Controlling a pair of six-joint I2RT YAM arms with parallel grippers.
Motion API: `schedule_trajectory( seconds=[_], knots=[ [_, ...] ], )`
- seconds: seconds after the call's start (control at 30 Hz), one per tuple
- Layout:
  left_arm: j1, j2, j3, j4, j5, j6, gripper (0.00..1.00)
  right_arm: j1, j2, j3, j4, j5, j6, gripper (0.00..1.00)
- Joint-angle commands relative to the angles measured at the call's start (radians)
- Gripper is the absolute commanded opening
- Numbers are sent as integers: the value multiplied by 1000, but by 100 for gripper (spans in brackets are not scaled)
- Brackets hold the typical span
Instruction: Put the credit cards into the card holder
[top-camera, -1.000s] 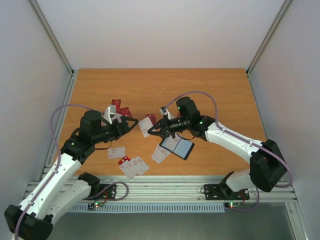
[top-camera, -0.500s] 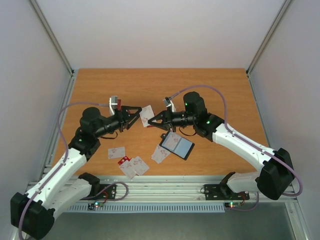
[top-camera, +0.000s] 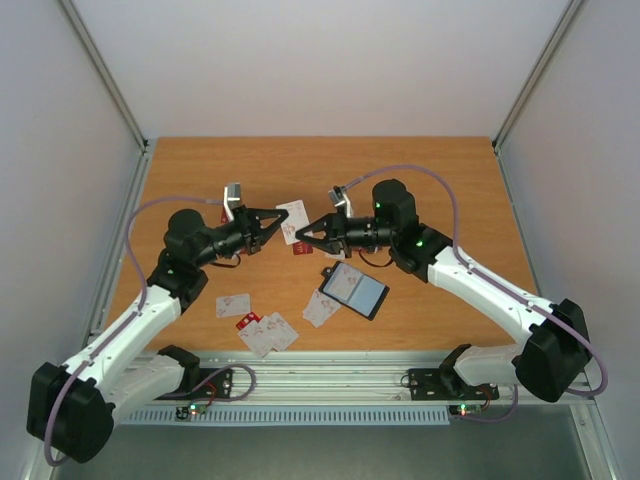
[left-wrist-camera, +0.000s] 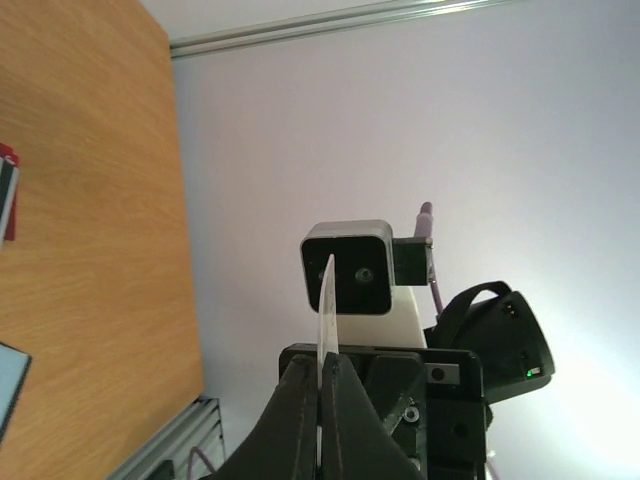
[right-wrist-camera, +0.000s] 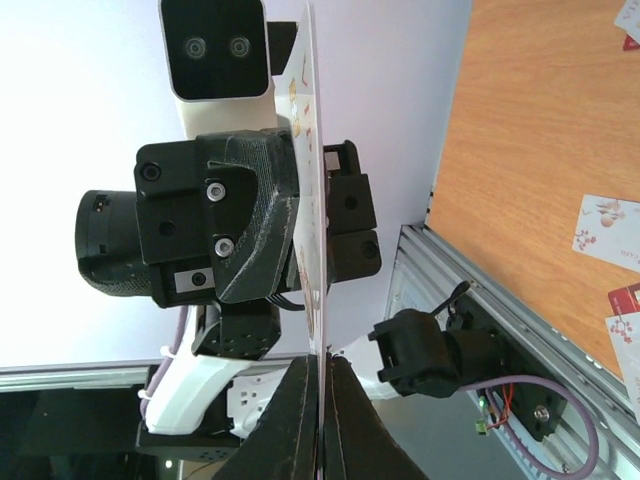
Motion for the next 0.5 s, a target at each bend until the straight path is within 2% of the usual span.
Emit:
schedule_trajectory(
  seconds=[0.0, 0.03, 0.1, 0.13, 0.23, 0.37, 0.47],
  knots=[
    [-4, 19, -4, 166, 38, -20, 0, 1, -6, 46, 41, -35, 10, 8],
    [-3, 22, -4, 182, 40, -27, 0, 1, -5, 58, 26, -40, -3, 20],
    [-4, 27, -3, 185, 48, -33, 0, -1, -7, 97, -64, -42, -55, 53],
    [-4, 28, 0, 186, 52, -33, 0, -7, -9, 122, -130, -37, -93, 61],
    [-4, 32, 9, 188, 71, -35, 0, -52, -13, 171, -292, -41, -168, 64],
    [-4, 54, 26, 196, 120, -38, 0, -128, -23, 183, -339, -112, -180, 54],
    [-5, 80, 43, 217, 148, -43, 0, -140, -7, 214, -377, -174, -203, 48]
  ],
)
